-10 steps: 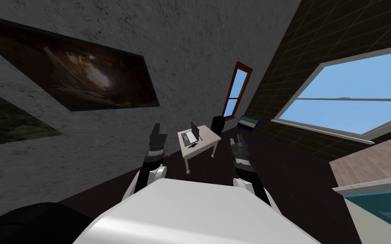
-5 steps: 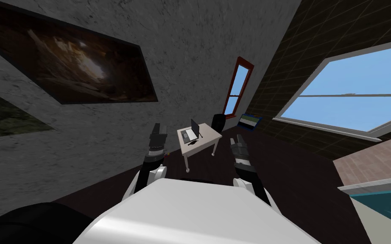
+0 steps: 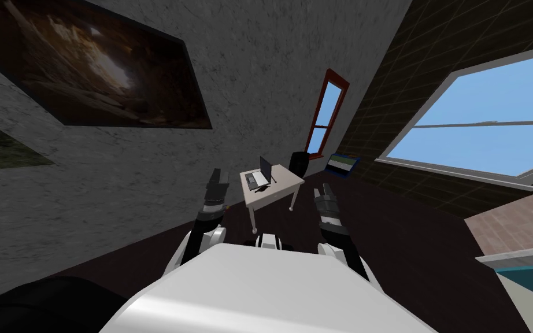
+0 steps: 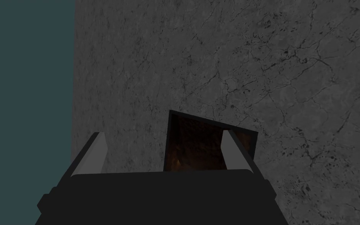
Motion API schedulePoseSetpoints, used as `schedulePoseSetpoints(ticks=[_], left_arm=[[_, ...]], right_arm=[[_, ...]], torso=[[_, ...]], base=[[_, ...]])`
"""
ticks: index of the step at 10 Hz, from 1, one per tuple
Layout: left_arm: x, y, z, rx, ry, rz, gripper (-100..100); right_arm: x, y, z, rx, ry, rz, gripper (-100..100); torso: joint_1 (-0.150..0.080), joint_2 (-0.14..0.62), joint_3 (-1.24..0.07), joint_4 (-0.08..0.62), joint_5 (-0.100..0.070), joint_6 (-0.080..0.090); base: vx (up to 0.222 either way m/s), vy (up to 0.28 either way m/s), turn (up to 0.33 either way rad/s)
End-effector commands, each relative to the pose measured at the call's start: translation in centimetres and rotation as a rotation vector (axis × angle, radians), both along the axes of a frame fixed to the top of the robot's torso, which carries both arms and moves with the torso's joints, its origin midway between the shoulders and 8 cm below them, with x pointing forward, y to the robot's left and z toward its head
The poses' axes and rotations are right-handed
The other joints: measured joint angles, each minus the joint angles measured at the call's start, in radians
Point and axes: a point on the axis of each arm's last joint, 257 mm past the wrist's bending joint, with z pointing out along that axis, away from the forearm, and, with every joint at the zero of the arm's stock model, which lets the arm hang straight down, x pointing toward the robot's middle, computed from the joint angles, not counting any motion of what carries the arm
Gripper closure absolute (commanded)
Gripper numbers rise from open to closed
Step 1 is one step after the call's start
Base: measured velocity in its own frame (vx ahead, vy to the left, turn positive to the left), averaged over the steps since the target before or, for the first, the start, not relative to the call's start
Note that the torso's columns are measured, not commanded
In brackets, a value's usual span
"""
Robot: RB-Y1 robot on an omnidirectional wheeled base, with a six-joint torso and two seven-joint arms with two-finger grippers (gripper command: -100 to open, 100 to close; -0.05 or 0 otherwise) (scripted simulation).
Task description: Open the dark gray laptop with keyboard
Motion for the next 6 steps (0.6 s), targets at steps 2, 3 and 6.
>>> schedulePoseSetpoints(ticks=[2, 3, 6], left_arm=[[1.7, 0.5, -1.4, 0.059, 0.072, 0.026, -100], [2.2, 0.7, -1.8, 0.072, 0.094, 0.039, -100], [3.8, 1.8, -3.3, 0.107, 0.167, 0.085, -100]], right_arm=[[0.0, 0.0, 0.0, 0.0, 0.0, 0.0, 0], [0.0, 0.0, 0.0, 0.0, 0.0, 0.0, 0], [0.0, 0.0, 0.0, 0.0, 0.0, 0.0, 0]], torso=[[0.002, 0.005, -0.004, 0.004, 0.0, 0.0], [0.003, 0.006, -0.004, 0.005, 0.001, 0.0], [0.002, 0.006, -0.004, 0.004, 0.001, 0.0]], base=[[0.067, -0.113, 0.043], [0.08, -0.123, 0.037], [0.1, -0.148, 0.046]])
